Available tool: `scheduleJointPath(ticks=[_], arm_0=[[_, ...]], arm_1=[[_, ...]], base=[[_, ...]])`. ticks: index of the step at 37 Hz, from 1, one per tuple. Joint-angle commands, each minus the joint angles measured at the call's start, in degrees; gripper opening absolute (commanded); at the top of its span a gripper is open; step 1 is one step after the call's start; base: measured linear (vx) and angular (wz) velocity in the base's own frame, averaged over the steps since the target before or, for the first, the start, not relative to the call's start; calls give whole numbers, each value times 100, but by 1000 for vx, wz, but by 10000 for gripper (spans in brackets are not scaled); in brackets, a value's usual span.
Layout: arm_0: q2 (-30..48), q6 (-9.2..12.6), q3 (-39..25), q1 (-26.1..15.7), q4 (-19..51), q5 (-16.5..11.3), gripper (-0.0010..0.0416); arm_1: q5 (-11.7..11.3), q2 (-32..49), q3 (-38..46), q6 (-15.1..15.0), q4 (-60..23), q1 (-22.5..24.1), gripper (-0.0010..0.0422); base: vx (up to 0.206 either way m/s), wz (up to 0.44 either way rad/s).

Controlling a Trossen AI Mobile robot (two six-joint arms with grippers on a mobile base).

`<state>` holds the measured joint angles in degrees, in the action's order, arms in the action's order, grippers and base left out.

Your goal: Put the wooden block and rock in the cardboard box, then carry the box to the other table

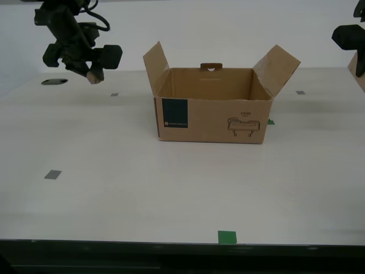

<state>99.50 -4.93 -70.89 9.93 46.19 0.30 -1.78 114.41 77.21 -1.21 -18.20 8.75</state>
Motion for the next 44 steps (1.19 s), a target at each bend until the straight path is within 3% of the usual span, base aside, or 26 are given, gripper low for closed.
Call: scheduleJointPath(ticks=[1,6,13,21,27,33,44], arm_0=[[-94,22,-39,-11,22,-184,-1],[-216,31,-101,-33,24,-249,-1],[-422,46,-225,-81,28,-549,-1],[-608,57,-494,-157,33,-955,-1],[-734,72,-699,-275,48,-1034,-1],[-765,144,-964,-409,57,-1473,-1],[-765,199,-1471,-850,57,-1510,-1]], arm_1=[[31,-179,2,-57,-39,7,-1],[59,-472,2,-105,-59,11,-1],[494,-914,0,-186,-57,52,-1],[592,-1384,0,-302,-61,251,-1],[887,-1635,31,-337,-61,450,-1],[892,-1692,221,-339,-127,743,-1],[892,-1692,551,-485,-142,1390,-1]], base=[[0,0],[0,0],[0,0],[0,0],[0,0],[0,0],[0,0]])
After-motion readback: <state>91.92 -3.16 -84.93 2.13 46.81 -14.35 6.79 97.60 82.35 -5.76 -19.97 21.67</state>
